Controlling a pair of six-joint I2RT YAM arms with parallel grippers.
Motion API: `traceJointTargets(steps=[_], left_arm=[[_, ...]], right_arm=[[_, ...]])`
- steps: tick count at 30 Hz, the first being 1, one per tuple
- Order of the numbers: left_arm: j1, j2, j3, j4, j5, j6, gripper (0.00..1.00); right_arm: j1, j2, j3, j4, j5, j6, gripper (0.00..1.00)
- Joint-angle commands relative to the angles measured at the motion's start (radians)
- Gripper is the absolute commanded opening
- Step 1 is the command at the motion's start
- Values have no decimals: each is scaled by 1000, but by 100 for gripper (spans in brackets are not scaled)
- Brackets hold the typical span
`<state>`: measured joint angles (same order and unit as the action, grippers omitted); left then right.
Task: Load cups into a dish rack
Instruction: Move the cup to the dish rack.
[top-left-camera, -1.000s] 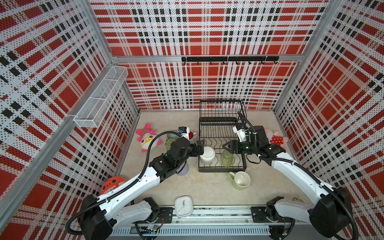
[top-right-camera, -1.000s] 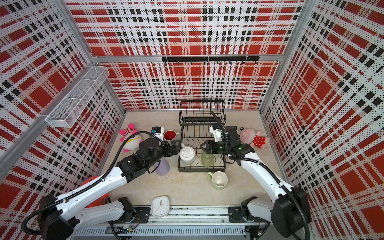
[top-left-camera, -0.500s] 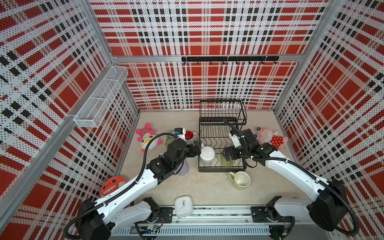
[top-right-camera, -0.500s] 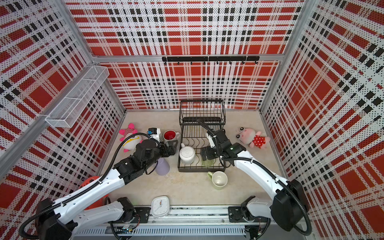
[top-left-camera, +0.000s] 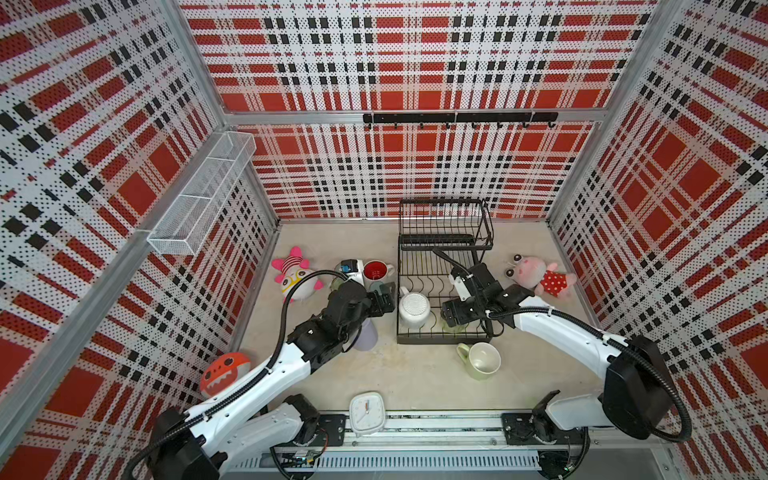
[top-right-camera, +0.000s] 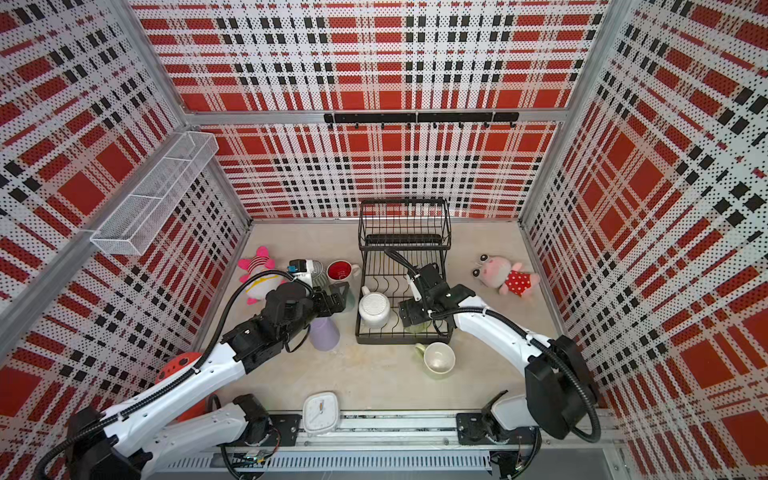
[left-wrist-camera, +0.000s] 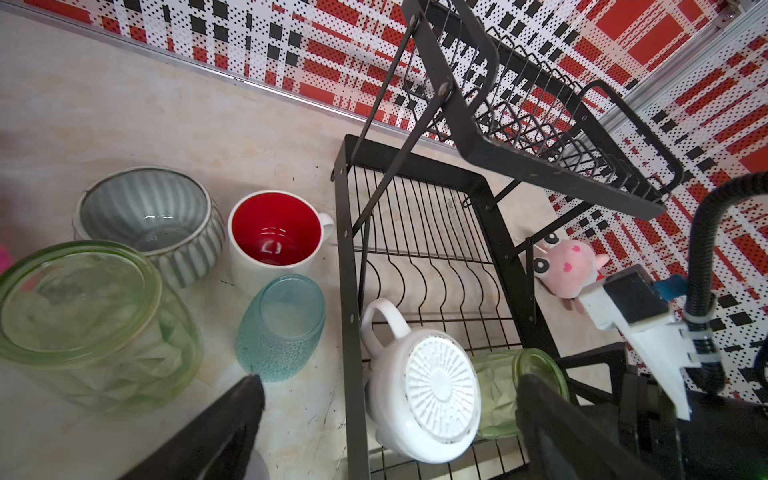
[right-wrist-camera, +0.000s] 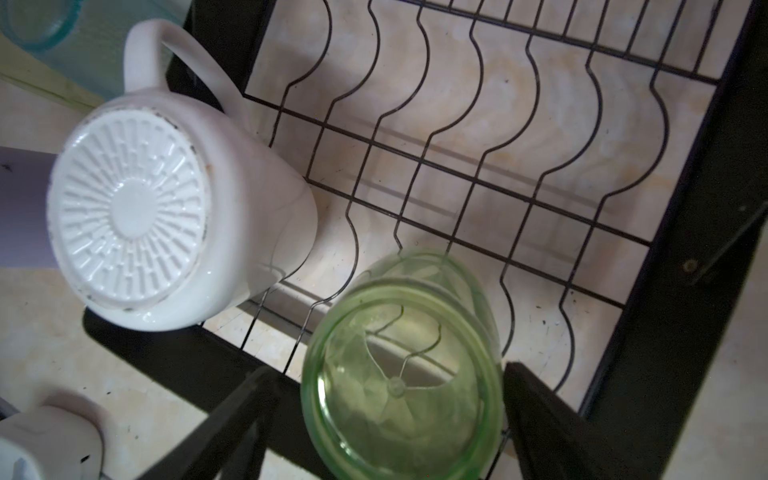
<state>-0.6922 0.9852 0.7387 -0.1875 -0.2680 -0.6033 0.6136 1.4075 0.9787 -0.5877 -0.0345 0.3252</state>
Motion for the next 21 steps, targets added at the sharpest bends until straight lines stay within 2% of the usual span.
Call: traceJointTargets(steps=[1,9,14,21], left_arm=[[10,-6,-8,14,12,-6,98],[10,0,-6,16,18,-6,98],[10,3,-4,17,18,-6,98],[11,6,-5,17,22,-6,98]], right_arm=[[9,22,3,5,29,-11,82],[26,28,-1,22,3,-3,65],[67,29,16,29,0,9,63],[116,83,61,-6,58,18,64]])
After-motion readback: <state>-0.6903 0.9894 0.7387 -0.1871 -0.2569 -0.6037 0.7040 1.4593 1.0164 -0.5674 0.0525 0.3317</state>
